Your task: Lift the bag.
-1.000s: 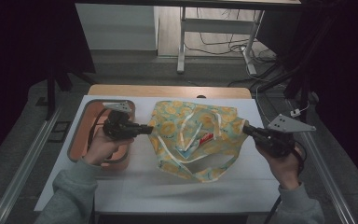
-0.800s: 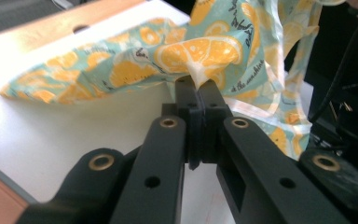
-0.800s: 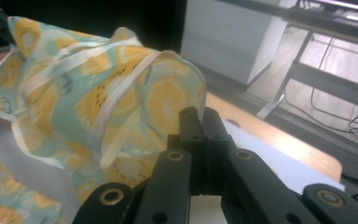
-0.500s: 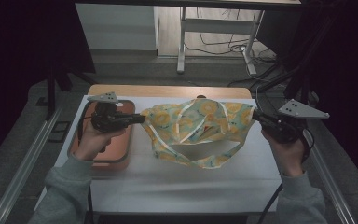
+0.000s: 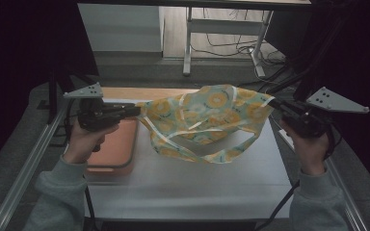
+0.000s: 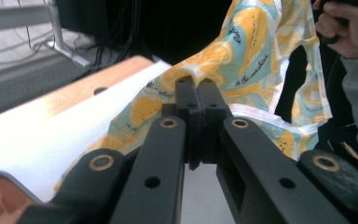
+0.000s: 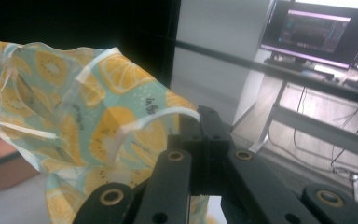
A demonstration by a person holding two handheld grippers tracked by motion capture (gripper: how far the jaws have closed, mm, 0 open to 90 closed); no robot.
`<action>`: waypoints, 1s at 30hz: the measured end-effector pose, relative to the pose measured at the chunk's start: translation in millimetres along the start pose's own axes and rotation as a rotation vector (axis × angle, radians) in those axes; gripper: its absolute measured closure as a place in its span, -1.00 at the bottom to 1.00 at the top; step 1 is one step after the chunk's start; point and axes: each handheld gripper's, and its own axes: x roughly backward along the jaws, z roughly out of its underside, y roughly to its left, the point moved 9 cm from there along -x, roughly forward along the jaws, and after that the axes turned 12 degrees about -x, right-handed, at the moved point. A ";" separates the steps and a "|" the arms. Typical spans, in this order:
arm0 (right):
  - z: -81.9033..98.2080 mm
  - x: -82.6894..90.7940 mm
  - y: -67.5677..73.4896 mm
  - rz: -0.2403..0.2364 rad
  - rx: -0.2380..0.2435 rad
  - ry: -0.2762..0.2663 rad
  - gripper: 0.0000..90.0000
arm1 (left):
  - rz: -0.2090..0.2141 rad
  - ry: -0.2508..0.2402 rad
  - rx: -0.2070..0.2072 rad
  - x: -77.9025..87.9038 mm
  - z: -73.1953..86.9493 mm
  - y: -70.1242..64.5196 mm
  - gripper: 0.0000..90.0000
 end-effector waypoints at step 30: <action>136.9 -127.4 -59.0 0.072 -0.185 0.324 1.00 | -0.090 0.305 0.144 -88.8 94.9 66.5 0.97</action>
